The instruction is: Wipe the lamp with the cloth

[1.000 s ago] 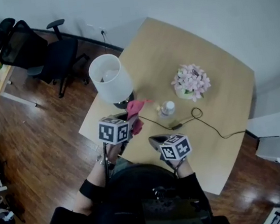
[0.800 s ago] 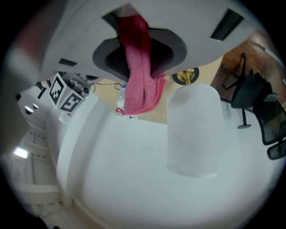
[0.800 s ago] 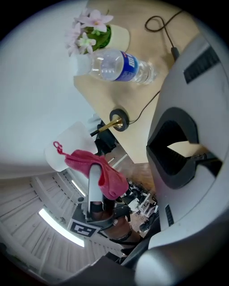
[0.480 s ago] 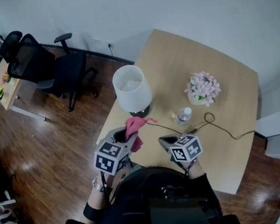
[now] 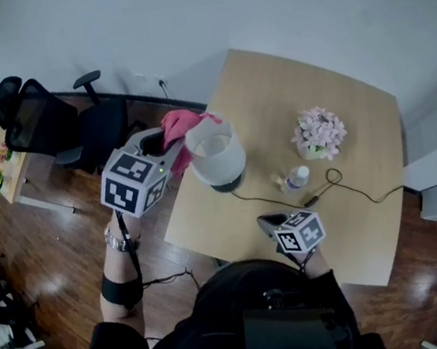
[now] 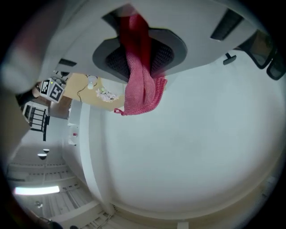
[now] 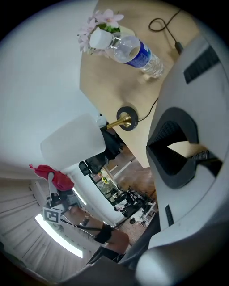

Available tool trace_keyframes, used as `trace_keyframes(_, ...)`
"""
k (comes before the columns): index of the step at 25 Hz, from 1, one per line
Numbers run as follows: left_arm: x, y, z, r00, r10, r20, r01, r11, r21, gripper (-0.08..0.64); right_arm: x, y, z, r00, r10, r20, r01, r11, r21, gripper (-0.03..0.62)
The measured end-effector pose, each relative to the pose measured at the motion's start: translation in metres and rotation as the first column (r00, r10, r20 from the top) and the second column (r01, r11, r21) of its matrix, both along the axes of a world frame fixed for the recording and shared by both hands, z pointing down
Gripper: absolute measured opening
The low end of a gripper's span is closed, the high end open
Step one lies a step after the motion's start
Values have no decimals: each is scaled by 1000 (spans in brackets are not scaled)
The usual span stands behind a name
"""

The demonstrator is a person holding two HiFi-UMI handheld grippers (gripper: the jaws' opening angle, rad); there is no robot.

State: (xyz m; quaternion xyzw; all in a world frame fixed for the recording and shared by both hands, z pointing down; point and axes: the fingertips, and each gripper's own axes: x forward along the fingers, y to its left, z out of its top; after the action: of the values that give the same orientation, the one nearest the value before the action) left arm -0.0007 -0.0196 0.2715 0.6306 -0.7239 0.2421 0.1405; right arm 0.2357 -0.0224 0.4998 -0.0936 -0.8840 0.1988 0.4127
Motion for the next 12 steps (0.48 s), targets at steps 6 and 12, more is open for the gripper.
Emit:
trace_keyframes(6,-51,-68,-2,995,95,10,-95,995,-31,107,-5,4,5,998,53,-20,-53,999,-8,3)
trace_keyframes(12,-49,-119,22,984,177,-14,-177,980,-86,107,-3,-2,9,994,100,-42,-101,995,-14,3)
